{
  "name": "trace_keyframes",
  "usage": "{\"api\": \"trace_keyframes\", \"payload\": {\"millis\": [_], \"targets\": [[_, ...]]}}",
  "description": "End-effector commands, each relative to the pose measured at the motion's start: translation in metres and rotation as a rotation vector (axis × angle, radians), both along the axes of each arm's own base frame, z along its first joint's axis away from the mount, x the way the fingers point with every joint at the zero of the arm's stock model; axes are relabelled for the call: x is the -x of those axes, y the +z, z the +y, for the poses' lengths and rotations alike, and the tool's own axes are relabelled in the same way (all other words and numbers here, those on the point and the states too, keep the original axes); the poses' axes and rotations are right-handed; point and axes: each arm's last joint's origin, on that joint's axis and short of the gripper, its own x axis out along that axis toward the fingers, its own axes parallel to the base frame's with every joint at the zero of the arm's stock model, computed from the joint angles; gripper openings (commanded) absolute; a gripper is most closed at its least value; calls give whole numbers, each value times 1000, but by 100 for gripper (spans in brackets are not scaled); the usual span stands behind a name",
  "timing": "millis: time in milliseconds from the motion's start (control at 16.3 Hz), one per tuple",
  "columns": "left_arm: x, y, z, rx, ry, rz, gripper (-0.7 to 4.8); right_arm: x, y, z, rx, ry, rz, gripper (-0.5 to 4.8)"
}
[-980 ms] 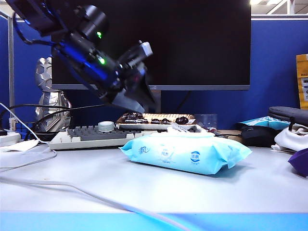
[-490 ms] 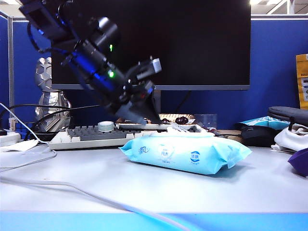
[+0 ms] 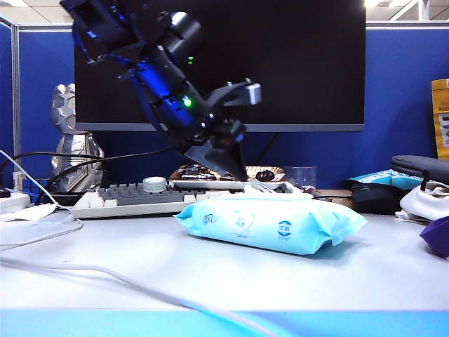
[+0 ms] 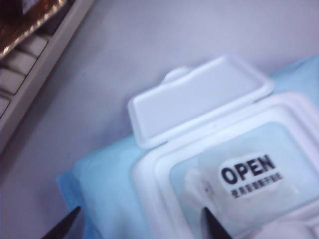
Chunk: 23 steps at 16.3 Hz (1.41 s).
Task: Pull out a wet wipe from the sky blue wet wipes packet and place it on the table.
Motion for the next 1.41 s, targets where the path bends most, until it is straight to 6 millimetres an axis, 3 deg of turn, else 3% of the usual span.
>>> {"api": "trace_keyframes", "payload": {"millis": [61, 858, 1164, 1409], "targets": [[-3, 2, 2, -40, 41, -39, 310, 0, 1, 0, -1, 1, -5, -4], [6, 1, -4, 84, -152, 100, 310, 0, 1, 0, -1, 1, -5, -4], [6, 1, -4, 83, -151, 100, 292, 0, 1, 0, -1, 1, -5, -4], [0, 3, -1, -15, -25, -8, 278, 0, 1, 0, -1, 1, -5, -4]]}}
